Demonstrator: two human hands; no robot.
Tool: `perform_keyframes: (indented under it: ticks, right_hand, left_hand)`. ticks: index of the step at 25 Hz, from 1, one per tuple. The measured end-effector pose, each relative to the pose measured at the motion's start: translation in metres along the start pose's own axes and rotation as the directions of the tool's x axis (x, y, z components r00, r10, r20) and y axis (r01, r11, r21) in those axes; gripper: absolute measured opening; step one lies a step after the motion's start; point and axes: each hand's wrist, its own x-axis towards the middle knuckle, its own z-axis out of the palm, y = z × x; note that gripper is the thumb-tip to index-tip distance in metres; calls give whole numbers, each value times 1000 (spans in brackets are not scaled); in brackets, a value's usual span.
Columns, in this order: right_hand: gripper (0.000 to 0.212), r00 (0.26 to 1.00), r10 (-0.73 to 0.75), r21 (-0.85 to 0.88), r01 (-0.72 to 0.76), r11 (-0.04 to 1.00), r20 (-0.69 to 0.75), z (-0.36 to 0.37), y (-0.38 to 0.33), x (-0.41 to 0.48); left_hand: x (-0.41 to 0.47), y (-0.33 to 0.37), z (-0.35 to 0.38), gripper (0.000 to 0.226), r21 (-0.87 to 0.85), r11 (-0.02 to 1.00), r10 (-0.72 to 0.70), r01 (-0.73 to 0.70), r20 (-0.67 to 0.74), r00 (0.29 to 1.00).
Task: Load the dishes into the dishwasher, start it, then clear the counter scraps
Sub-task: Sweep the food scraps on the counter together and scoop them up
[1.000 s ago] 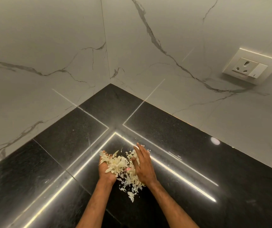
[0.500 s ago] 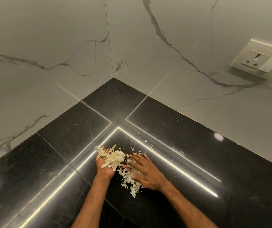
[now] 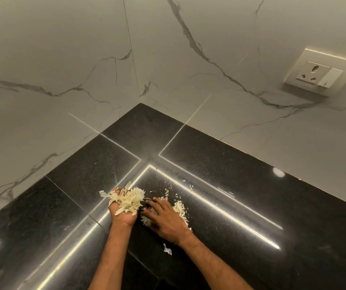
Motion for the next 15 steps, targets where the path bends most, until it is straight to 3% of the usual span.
perform_keyframes:
  ticks: [3,5,6,8,9,10,11,12,13,14,15]
  right_hand:
    - [30,990,38,17,-36,999,-133,2,12,-9]
    - [17,972,57,-13,-62,998,-229,1,17,-15]
    - [19,962,61,-36,-73,997,-264,1,19,-17]
    - [33,933,89,-27,-105,994,-349,-2,26,-22]
    - [41,891,199,135,-156,978,-409,-8,27,-23]
    - [48,822,407,442,-216,870,-399,-19,24,-22]
    - [51,695,652,766,-229,600,-303,-29,21,-17]
    - [50,528,838,958,-142,250,-140,-39,18,-9]
    - [46,394,918,997,29,-69,52,-50,15,1]
    - [41,340,913,933,193,-303,226,-59,11,10]
    - [37,350,870,832,312,-459,348,-68,6,18]
  left_hand:
    - [-7,3,1,11,-19,1000,-23,23,-12,1000]
    - [-8,0,-3,18,-39,999,-31,30,-26,999]
    - [-8,-2,-3,13,-39,998,-41,39,-45,998]
    - [-8,-10,-3,26,-27,996,-83,81,-55,995]
    - [-8,-13,-2,33,-19,993,-116,115,-53,992]
    - [-9,-17,0,35,-10,992,-129,129,-54,990]
    - [-11,-20,3,36,-7,990,-139,138,-48,989]
    - [-11,-24,4,36,1,990,-140,140,-51,989]
    - [-12,-29,7,37,2,989,-148,148,-44,988]
    - [-13,-35,10,37,8,987,-160,161,-38,986]
    - [-14,-42,13,35,9,983,-184,185,-13,983]
